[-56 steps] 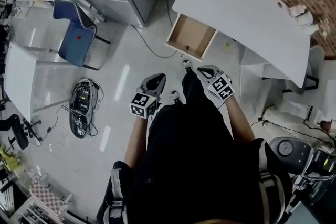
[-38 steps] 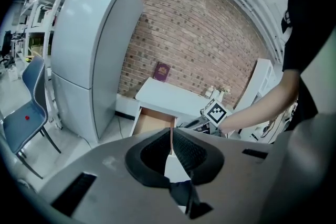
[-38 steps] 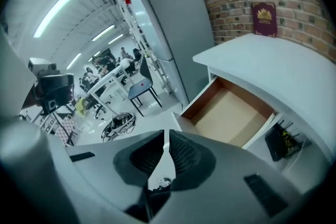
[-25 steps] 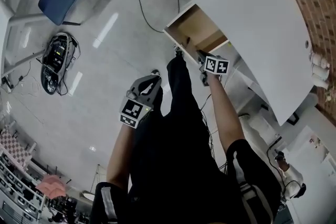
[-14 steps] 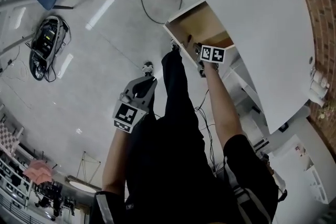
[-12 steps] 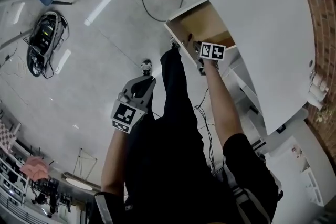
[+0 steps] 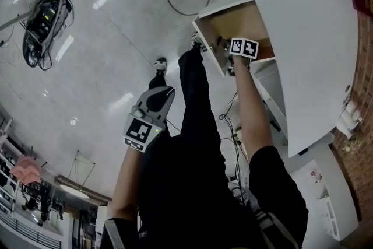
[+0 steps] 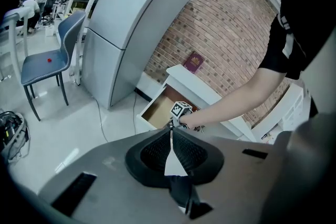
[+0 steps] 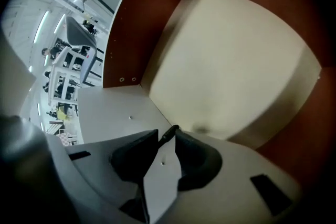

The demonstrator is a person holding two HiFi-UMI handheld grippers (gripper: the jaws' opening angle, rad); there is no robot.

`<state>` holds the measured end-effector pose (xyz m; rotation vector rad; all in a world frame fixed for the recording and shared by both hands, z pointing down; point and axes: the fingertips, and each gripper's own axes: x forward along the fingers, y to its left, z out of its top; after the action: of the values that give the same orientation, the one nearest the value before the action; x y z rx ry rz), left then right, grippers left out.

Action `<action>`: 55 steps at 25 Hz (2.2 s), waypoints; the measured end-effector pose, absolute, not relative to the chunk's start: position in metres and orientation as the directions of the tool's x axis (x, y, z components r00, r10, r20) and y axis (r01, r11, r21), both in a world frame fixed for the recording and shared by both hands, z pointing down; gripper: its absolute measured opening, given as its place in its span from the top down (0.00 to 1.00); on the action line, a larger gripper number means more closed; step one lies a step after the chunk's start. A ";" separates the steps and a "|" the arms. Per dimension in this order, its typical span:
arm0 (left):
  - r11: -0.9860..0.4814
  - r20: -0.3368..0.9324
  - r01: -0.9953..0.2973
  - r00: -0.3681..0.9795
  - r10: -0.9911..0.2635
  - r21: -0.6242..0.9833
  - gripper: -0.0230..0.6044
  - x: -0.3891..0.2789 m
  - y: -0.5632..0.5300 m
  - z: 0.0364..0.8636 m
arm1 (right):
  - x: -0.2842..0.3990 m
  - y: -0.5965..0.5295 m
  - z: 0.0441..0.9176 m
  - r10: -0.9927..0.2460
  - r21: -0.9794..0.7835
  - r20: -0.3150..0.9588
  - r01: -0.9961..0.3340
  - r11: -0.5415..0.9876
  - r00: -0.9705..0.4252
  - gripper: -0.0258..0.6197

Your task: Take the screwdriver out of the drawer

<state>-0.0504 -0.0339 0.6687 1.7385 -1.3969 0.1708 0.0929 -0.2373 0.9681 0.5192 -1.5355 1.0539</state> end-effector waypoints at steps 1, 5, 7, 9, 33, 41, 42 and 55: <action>0.016 0.585 -0.843 0.359 -0.727 0.537 0.93 -0.051 -0.035 0.671 | 0.092 -0.239 0.972 0.228 -0.338 0.940 -0.801 0.494 -0.255 0.72; 0.046 0.574 -0.827 0.347 -0.742 0.560 0.93 -0.056 -0.032 0.676 | 0.086 -0.242 0.986 0.253 -0.352 0.930 -0.839 0.416 -0.265 0.70; 0.066 0.574 -0.821 0.336 -0.746 0.567 0.93 -0.058 -0.030 0.680 | 0.086 -0.241 0.991 0.267 -0.350 0.928 -0.850 0.393 -0.259 0.69; 0.069 0.580 -0.825 0.332 -0.744 0.562 0.93 -0.060 -0.027 0.685 | 0.088 -0.237 0.997 0.289 -0.337 0.929 -0.849 0.408 -0.230 0.68; 0.080 0.581 -0.807 0.349 -0.735 0.585 0.93 -0.052 -0.032 0.709 | 0.109 -0.217 1.019 0.375 -0.349 0.924 -0.572 0.742 -0.077 0.74; 0.093 0.587 -0.804 0.345 -0.732 0.587 0.93 -0.045 -0.030 0.715 | 0.103 -0.212 1.021 0.351 -0.364 0.931 -0.200 0.910 -0.097 0.78; 0.099 0.588 -0.802 0.342 -0.733 0.589 0.93 -0.044 -0.030 0.716 | 0.103 -0.212 1.021 0.351 -0.363 0.931 -0.181 0.914 -0.096 0.78; 0.103 0.574 -0.799 0.328 -0.750 0.592 0.93 -0.042 -0.026 0.715 | 0.101 -0.215 1.001 0.340 -0.359 0.932 -0.211 0.909 -0.123 0.79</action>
<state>-0.0417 -0.0258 0.7145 1.6429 -1.4217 0.0640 0.1006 -0.2150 1.0009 -0.1009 -1.6281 0.4719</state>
